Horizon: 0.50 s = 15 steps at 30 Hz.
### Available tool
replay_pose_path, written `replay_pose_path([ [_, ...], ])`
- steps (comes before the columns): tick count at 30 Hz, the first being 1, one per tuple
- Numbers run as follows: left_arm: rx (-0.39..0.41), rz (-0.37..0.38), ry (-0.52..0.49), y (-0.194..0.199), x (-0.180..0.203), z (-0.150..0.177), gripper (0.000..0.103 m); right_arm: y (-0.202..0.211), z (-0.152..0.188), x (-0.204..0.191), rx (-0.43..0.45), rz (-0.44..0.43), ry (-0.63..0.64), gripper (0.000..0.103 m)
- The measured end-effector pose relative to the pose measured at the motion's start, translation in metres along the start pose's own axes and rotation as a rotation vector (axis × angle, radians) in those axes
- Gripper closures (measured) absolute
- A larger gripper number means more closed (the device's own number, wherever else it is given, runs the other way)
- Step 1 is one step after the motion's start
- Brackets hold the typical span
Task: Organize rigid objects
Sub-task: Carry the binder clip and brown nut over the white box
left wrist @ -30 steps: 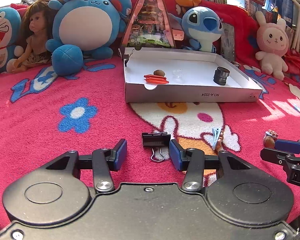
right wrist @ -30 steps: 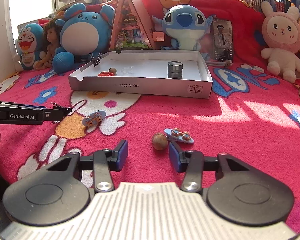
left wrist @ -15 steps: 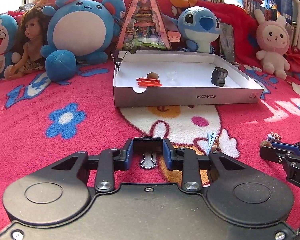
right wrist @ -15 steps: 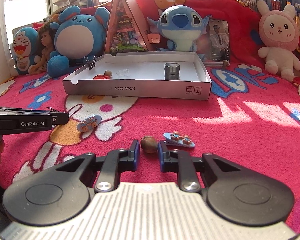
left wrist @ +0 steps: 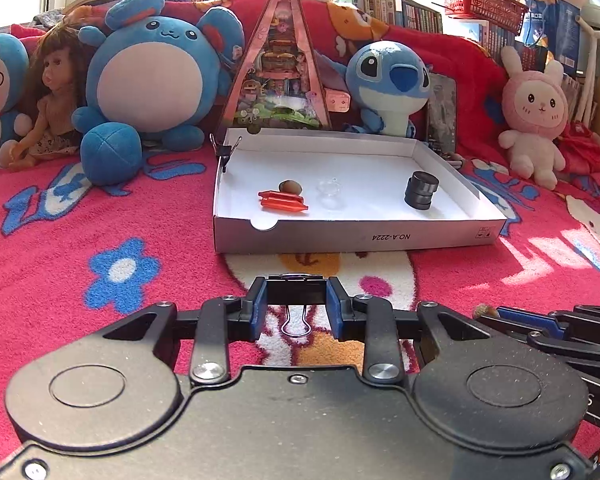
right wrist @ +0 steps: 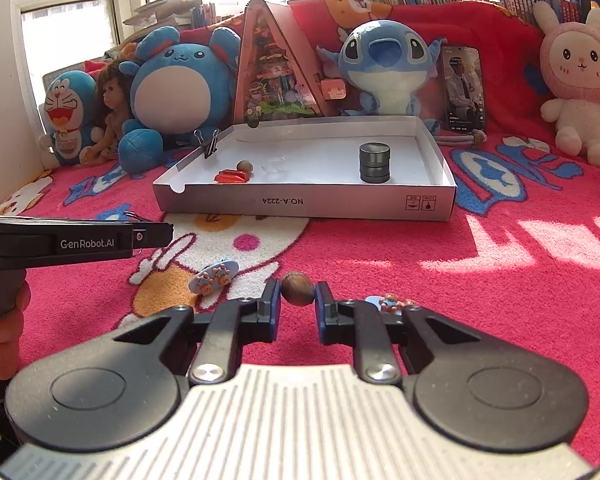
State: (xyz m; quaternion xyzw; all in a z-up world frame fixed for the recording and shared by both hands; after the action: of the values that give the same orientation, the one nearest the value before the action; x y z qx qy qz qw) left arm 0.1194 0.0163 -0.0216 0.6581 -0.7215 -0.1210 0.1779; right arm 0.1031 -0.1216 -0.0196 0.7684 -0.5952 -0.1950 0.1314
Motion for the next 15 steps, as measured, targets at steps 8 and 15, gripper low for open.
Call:
replay_pose_path([
  [8,0.024,-0.016,0.035,-0.016,-0.011,-0.033,0.074,-0.009,-0.033,0.004,0.043,-0.010,-0.005,0.081],
  [15,0.003,-0.017,0.072,-0.044,-0.013,-0.048,0.074,-0.026,-0.064,0.023,0.058,0.024,-0.017,0.081],
])
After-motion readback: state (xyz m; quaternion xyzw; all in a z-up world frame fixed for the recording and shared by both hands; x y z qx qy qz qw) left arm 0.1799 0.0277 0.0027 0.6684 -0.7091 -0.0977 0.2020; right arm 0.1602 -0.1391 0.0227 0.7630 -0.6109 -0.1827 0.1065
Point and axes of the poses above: each gripper's, at about its wrist camera, not at the fingertips, and y roughly against the way its jaws point, x to its right, z to its underside, the point moved 9 cm from there along -y, roughly the way its jaws point, and after that the axes turned 11 degrees about x, right-handed, at the moved point
